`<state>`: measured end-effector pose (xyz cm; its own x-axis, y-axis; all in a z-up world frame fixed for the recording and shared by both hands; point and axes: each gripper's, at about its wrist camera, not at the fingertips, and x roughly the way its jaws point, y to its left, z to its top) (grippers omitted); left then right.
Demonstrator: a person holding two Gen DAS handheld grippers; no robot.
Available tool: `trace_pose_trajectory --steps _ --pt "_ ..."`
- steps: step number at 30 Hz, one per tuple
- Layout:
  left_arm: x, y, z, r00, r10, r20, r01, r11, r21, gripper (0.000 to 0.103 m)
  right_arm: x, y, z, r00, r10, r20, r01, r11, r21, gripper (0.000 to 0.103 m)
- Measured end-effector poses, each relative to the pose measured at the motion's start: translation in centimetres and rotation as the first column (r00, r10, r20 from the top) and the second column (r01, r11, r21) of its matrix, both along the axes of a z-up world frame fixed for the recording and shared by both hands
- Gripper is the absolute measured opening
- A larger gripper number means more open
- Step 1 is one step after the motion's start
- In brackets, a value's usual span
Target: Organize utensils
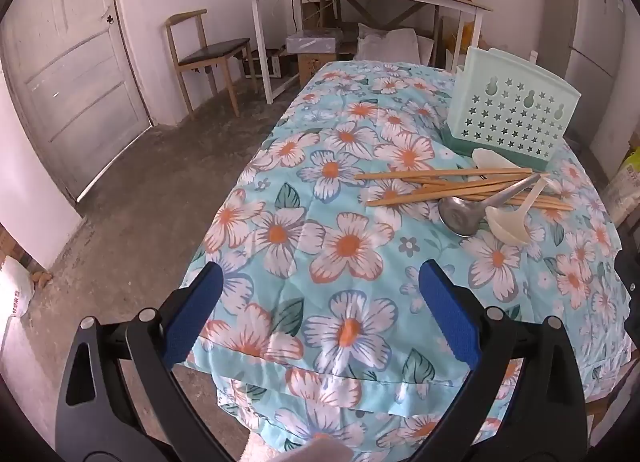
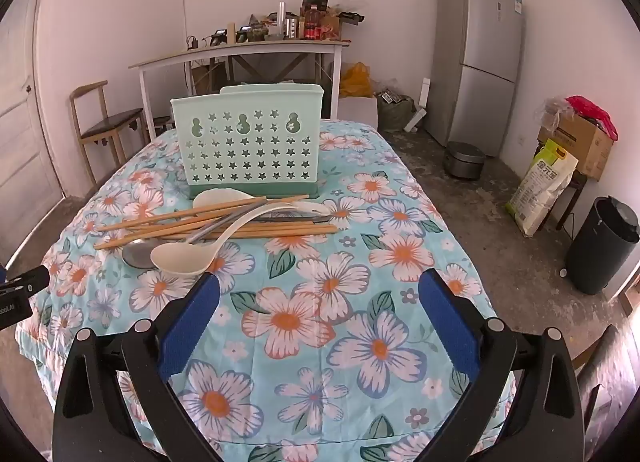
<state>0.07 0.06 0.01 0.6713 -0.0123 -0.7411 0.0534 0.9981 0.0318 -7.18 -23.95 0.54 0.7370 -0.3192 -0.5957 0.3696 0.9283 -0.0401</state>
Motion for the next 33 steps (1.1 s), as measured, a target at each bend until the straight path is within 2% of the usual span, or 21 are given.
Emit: trace_pose_trajectory --steps 13,33 --pt "-0.04 0.09 0.42 0.999 -0.012 0.034 0.012 1.000 0.017 0.095 0.06 0.09 0.18 1.000 0.000 0.000 0.000 1.000 -0.006 0.097" --pt "-0.14 -0.09 0.51 0.999 -0.015 0.037 0.014 1.000 0.019 0.095 0.06 0.06 0.41 1.000 -0.002 -0.002 0.002 1.000 -0.008 0.097"
